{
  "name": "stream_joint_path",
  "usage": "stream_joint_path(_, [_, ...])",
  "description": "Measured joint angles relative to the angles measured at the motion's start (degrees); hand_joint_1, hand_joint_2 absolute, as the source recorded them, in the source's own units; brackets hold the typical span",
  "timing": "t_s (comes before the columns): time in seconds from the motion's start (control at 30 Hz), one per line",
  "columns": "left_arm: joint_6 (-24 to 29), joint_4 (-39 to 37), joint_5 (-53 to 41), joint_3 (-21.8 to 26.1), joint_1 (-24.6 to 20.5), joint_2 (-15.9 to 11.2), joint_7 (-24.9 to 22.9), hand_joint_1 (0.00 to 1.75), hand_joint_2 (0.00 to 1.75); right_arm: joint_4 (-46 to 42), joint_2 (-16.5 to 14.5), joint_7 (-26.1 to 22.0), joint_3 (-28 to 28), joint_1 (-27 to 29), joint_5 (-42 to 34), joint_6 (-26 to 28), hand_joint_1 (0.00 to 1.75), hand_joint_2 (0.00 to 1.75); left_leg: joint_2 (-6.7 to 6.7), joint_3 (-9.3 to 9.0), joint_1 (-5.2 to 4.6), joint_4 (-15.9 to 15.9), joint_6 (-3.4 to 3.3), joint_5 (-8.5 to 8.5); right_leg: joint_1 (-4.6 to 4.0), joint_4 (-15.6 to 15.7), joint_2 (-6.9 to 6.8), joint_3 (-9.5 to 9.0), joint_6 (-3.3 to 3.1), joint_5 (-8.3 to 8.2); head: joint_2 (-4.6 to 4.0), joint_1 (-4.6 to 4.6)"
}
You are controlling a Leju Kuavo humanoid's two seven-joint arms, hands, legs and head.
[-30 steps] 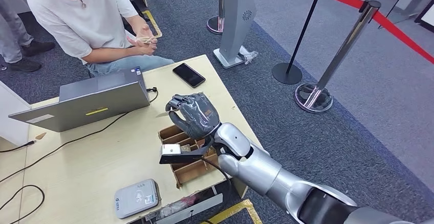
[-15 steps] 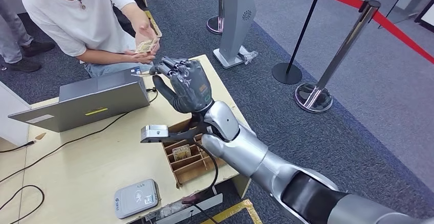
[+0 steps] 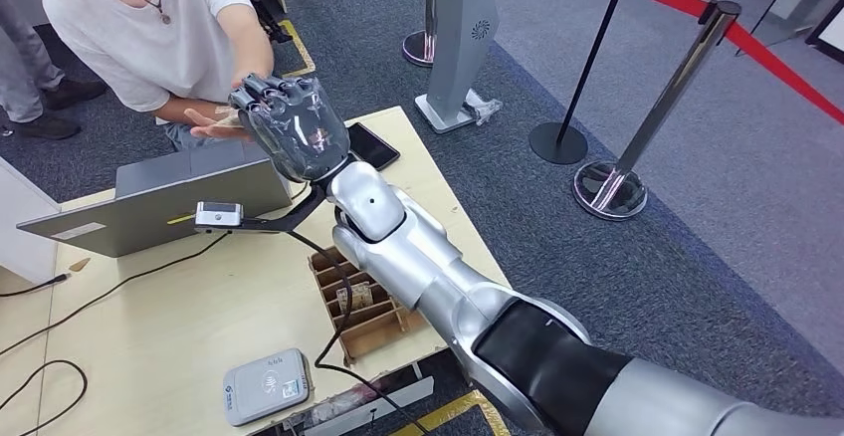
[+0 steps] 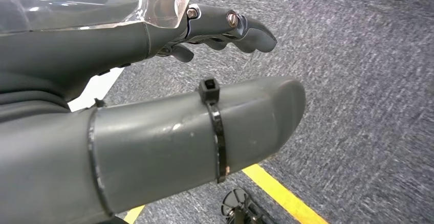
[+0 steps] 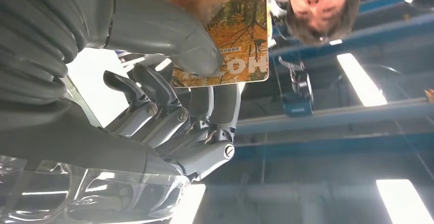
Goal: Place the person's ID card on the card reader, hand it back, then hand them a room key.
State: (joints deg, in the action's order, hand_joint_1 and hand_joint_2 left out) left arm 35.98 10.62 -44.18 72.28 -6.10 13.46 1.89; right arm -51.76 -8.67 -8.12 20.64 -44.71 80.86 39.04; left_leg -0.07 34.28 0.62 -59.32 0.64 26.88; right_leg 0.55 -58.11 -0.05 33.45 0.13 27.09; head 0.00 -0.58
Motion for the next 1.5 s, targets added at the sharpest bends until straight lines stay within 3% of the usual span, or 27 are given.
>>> stream_joint_path(0.07, [0.2, 0.0, 0.0, 0.0, 0.0, 0.0, -0.4, 0.00, 0.00, 1.8, -0.9, 0.5, -0.2, -0.5, 0.5, 0.0, 1.75, 1.75, 0.00, 0.00, 0.00, 0.0, 0.00, 0.00, 0.00, 0.0, 0.00, 0.00, 0.00, 0.00, 0.00, 0.00])
stream_joint_path(0.1, [0.3, 0.0, 0.1, 0.0, 0.0, 0.0, -0.5, 0.00, 0.00, 2.6, -1.2, 0.7, -0.3, -0.7, 0.6, 0.0, 1.51, 1.75, 0.00, 0.00, 0.00, 0.0, 0.00, 0.00, 0.00, 0.0, 0.00, 0.00, 0.00, 0.00, 0.00, 0.01])
stream_joint_path(0.2, [0.4, 0.0, 0.1, 0.0, 0.1, 0.0, -0.7, 0.00, 0.00, 4.8, -2.2, 1.2, -0.6, -1.3, 0.5, 0.0, 0.20, 1.75, 0.00, 0.00, 0.01, 0.0, 0.00, 0.00, 0.00, 0.0, 0.00, 0.01, 0.00, 0.00, 0.00, 0.01])
stream_joint_path(0.23, [0.5, 0.0, 0.2, 0.0, 0.1, 0.0, -0.8, 0.00, 0.00, 5.6, -2.4, 1.4, -0.6, -1.6, 0.4, 0.0, 0.00, 1.75, 0.00, 0.00, 0.01, 0.0, 0.00, 0.00, 0.00, 0.0, 0.00, 0.01, 0.00, 0.00, 0.00, 0.01])
stream_joint_path(0.37, [0.7, 0.0, 0.4, 0.0, 0.3, 0.0, -0.8, 0.00, 0.00, 8.6, -3.1, 2.1, -0.6, -2.9, 0.2, 0.0, 0.00, 0.00, 0.00, -0.01, 0.01, 0.0, 0.00, 0.00, 0.00, 0.0, 0.00, 0.01, 0.00, 0.00, 0.00, 0.01])
stream_joint_path(0.6, [0.7, 0.0, 1.3, 0.0, 0.3, 0.0, -0.6, 0.00, 0.00, 10.5, -4.2, -2.0, -1.3, -3.3, -5.4, 0.0, 0.00, 0.00, 0.00, -0.01, 0.01, 0.0, 0.00, 0.00, 0.00, 0.0, 0.00, 0.01, 0.00, 0.00, 0.00, 0.01])
stream_joint_path(0.77, [0.9, 0.0, 2.3, 0.2, 0.1, 0.1, -0.6, 0.00, 0.00, 9.9, -4.9, -8.9, -1.6, -2.4, -17.2, -1.1, 0.00, 0.00, 0.00, -0.01, 0.01, 0.0, 0.00, 0.00, 0.00, 0.0, 0.00, 0.01, 0.00, 0.00, 0.00, 0.00])
stream_joint_path(0.83, [0.9, 0.0, 2.7, 0.4, 0.1, 0.1, -0.6, 0.00, 0.00, 8.4, -5.1, -10.5, -1.2, -1.0, -23.4, -4.3, 0.00, 0.00, -0.01, -0.01, 0.01, 0.0, 0.00, 0.00, 0.00, 0.0, 0.00, 0.01, 0.00, 0.01, 0.00, 0.01])
stream_joint_path(0.97, [0.8, 0.0, 3.7, 0.6, 0.1, 0.2, -0.6, 0.00, 0.00, 0.3, -4.6, -12.5, 1.5, 4.3, -41.2, -18.2, 0.00, 0.00, 0.00, -0.01, 0.01, 0.0, 0.01, 0.01, 0.00, 0.0, 0.01, 0.04, 0.00, 0.01, 0.00, 0.01])
stream_joint_path(1.2, [0.5, 0.0, 4.2, 0.9, 0.0, 0.2, -0.6, 0.00, 0.00, -13.6, -1.7, -14.9, 7.4, 13.2, -65.7, -34.5, 0.00, 0.00, 0.00, 0.01, 0.01, 0.0, 0.00, 0.03, 0.00, 0.0, 0.00, 0.06, 0.01, 0.03, 0.00, 0.01])
stream_joint_path(1.33, [0.4, 0.0, 4.4, 1.1, -0.1, 0.2, -0.8, 0.00, 0.00, -19.0, 0.3, -16.7, 9.6, 17.8, -74.0, -39.5, 0.00, 0.00, 0.00, 0.02, 0.01, 0.0, -0.01, 0.03, 0.00, 0.0, 0.00, 0.05, 0.01, 0.03, 0.00, 0.00])
stream_joint_path(1.5, [0.4, 0.0, 4.4, 1.5, -0.1, 0.3, -1.6, 0.00, 0.00, -23.1, 1.9, -17.8, 11.6, 21.9, -77.6, -41.3, 0.00, 0.00, 0.00, 0.02, 0.01, 0.0, -0.01, 0.03, 0.00, 0.0, 0.00, 0.05, 0.01, 0.03, 0.00, 0.00])
